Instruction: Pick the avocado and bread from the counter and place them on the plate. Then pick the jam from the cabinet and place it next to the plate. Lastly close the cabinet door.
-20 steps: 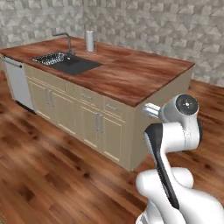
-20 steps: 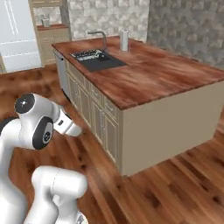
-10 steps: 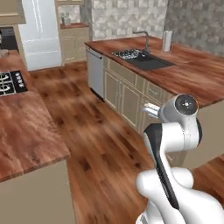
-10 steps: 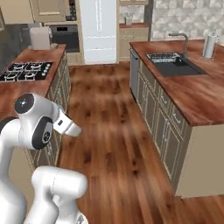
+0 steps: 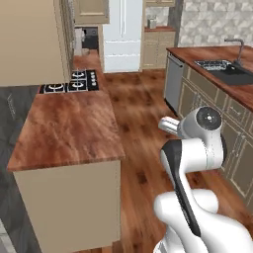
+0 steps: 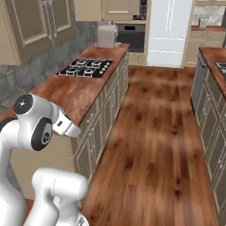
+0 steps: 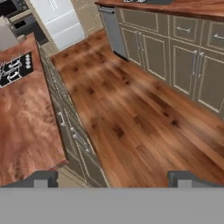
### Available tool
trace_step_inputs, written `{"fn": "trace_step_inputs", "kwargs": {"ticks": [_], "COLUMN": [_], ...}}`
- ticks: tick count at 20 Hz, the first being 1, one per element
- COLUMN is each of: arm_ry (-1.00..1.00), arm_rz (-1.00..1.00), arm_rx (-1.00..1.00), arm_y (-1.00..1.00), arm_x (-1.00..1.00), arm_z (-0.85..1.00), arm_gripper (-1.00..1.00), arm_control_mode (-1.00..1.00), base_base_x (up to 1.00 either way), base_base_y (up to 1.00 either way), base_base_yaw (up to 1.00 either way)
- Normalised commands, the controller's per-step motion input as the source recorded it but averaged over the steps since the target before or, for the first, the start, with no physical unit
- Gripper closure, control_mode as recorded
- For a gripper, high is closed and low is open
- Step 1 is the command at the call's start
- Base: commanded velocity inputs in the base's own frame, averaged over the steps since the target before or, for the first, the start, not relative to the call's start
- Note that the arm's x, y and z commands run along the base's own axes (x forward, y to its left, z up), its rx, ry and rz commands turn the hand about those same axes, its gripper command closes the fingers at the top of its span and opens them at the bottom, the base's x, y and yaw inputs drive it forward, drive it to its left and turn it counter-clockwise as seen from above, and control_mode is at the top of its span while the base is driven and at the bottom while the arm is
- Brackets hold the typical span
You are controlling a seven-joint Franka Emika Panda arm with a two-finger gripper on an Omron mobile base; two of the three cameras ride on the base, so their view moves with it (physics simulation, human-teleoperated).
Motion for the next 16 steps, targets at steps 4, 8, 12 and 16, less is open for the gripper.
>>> {"fn": "trace_step_inputs", "kwargs": {"ticks": [4, 8, 12, 16], "arm_ry": [0.00, 0.00, 0.00, 0.00], "arm_rz": [0.00, 0.00, 0.00, 0.00], "arm_rx": [0.00, 0.00, 0.00, 0.00], "arm_y": [0.00, 0.00, 0.00, 0.00], "arm_x": [0.00, 0.00, 0.00, 0.00], "arm_z": [0.00, 0.00, 0.00, 0.00], "arm_gripper": [-1.00, -1.00, -1.00, -1.00], "arm_control_mode": [1.00, 1.00, 1.00, 1.00], "base_base_x": [0.03, 0.00, 0.01, 0.01], "base_base_y": [0.00, 0.00, 0.00, -0.02], "base_base_yaw": [0.51, 0.51, 0.51, 0.48]}}
